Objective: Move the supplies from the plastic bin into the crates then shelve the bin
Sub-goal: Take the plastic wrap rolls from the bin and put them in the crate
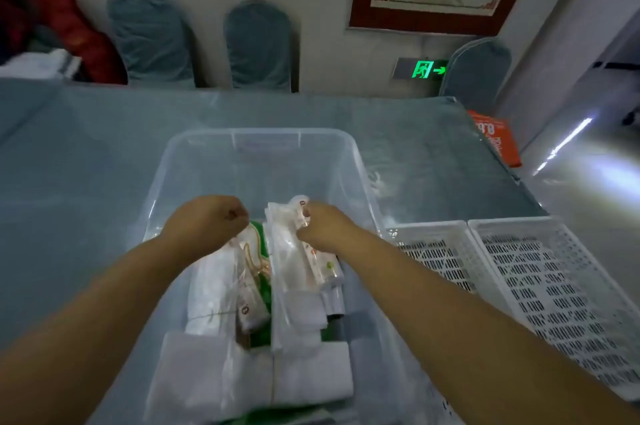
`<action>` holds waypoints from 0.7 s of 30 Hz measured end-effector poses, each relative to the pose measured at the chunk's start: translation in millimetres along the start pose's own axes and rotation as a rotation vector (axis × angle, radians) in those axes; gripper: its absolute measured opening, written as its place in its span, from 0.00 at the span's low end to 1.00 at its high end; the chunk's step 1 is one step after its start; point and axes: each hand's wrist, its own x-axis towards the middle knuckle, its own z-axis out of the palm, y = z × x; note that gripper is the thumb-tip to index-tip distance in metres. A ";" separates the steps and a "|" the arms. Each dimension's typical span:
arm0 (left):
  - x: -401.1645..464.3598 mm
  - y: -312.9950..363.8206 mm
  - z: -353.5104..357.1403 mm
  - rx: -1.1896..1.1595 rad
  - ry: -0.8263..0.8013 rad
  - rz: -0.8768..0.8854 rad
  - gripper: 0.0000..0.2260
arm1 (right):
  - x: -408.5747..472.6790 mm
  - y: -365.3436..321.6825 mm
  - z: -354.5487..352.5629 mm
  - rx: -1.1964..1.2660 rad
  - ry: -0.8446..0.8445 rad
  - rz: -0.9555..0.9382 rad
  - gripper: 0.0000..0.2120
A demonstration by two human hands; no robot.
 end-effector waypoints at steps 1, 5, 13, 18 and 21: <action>1.4 -1.3 -0.7 -0.029 0.010 0.003 0.07 | 4.1 -1.8 3.2 -0.095 -0.016 0.052 0.20; 4.5 -3.2 -3.0 -0.075 0.003 0.028 0.06 | 11.5 2.0 30.1 -0.206 0.019 0.218 0.25; 7.8 -13.1 -7.3 -0.104 -0.048 0.025 0.08 | 16.8 2.6 39.4 -0.078 0.063 0.223 0.25; 0.1 -3.1 -3.0 -0.028 0.016 0.061 0.20 | 0.4 -13.9 9.2 0.124 0.101 0.107 0.18; -2.8 15.8 -5.1 0.085 0.155 0.231 0.29 | -21.3 -16.9 -15.9 0.198 0.077 -0.031 0.16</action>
